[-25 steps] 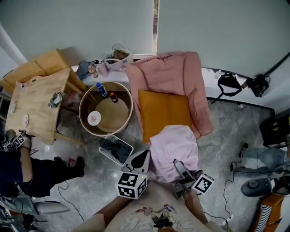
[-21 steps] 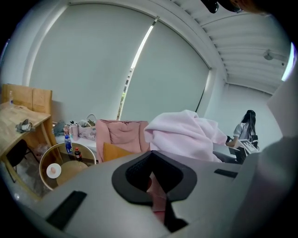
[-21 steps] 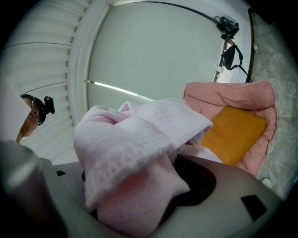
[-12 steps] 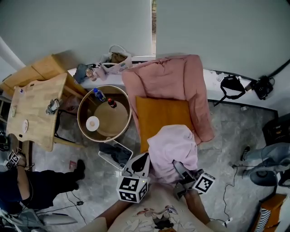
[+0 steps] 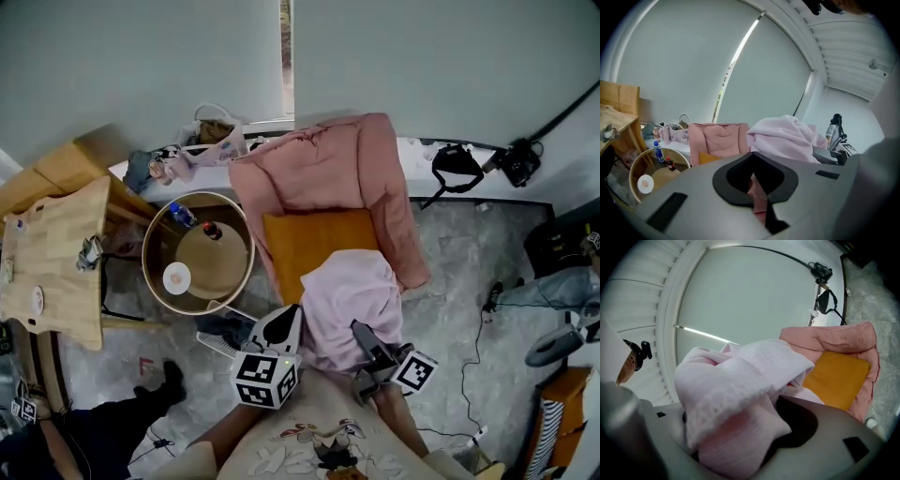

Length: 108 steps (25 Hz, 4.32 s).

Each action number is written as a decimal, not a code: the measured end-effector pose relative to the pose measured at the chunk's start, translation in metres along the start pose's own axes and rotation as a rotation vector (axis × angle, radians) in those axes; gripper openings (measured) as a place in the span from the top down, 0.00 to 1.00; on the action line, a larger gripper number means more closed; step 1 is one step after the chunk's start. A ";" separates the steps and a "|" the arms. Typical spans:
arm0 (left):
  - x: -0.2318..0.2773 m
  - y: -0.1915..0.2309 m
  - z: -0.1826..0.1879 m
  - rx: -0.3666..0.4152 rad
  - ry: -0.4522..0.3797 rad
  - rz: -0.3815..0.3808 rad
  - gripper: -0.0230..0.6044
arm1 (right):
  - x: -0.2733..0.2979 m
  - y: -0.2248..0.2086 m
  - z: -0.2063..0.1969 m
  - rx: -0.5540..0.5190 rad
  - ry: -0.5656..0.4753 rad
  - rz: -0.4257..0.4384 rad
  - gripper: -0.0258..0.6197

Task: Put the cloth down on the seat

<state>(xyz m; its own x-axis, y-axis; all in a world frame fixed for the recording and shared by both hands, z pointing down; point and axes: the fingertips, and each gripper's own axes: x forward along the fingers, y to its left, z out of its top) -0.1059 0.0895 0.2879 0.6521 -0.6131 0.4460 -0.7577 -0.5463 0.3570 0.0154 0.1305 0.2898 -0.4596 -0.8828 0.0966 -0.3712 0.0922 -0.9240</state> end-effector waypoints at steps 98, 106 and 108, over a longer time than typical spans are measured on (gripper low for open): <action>0.419 0.034 -0.033 -0.049 0.275 -0.020 0.96 | 0.186 -0.350 0.219 0.210 0.047 -0.262 0.40; 0.452 0.052 -0.069 -0.059 0.335 -0.018 0.96 | 0.195 -0.396 0.209 0.215 0.077 -0.310 0.40; 0.459 0.054 -0.075 -0.052 0.345 -0.026 0.96 | 0.197 -0.406 0.208 0.217 0.078 -0.315 0.40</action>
<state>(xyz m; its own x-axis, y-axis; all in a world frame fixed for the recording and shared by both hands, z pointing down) 0.1509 -0.1781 0.5737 0.6313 -0.3656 0.6840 -0.7470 -0.5236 0.4096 0.2431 -0.1769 0.6074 -0.4135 -0.8141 0.4078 -0.3287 -0.2842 -0.9006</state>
